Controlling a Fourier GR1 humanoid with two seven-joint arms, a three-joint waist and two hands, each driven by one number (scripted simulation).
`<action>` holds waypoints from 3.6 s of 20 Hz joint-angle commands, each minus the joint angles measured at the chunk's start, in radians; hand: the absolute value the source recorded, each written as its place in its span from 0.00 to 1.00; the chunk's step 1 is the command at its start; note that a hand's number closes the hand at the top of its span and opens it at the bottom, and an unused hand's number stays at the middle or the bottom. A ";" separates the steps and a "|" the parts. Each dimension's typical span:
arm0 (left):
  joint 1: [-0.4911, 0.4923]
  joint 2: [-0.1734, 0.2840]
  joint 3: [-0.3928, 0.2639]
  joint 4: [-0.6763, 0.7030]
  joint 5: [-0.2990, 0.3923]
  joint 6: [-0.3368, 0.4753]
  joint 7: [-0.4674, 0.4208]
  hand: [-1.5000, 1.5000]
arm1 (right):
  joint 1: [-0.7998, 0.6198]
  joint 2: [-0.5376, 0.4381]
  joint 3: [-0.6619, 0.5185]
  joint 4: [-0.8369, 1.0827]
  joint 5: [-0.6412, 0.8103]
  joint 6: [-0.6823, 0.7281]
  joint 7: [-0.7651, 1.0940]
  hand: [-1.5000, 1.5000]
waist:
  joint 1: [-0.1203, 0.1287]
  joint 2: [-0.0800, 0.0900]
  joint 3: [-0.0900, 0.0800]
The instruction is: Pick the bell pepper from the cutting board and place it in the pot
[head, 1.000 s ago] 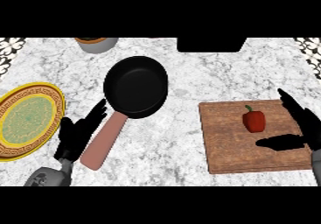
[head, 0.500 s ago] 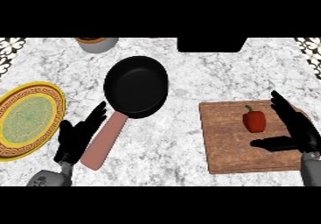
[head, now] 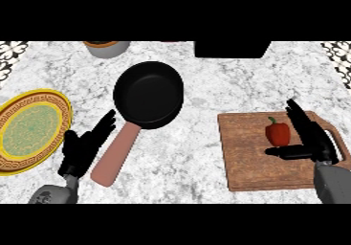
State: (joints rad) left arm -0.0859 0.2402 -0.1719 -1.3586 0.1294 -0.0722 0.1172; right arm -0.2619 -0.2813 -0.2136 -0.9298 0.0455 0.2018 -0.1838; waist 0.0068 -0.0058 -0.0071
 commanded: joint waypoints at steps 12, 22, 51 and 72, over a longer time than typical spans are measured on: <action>0.000 -0.046 -0.011 -0.017 -0.045 -0.005 0.027 0.50 | -0.083 0.007 -0.021 0.332 0.045 0.011 -0.328 1.00 | 0.003 0.008 0.008; -0.020 -0.037 0.039 0.010 -0.035 -0.041 0.014 0.50 | -0.148 0.082 0.061 0.321 0.122 -0.049 -0.499 1.00 | 0.003 0.007 0.008; -0.026 -0.075 0.085 -0.035 -0.069 -0.056 0.084 0.50 | -0.302 0.163 0.376 -0.718 0.506 -0.122 0.498 1.00 | -0.002 0.005 0.006; 0.006 -0.072 0.073 -0.039 -0.096 -0.094 0.027 0.50 | -0.940 0.281 0.623 0.155 0.830 -0.112 0.704 1.00 | 0.053 0.015 0.005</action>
State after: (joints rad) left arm -0.1040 0.1501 -0.1052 -1.3685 0.0248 -0.1487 0.1503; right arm -1.1251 -0.0033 0.3481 -0.9093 0.7974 0.0659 0.4674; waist 0.0432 0.0081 -0.0019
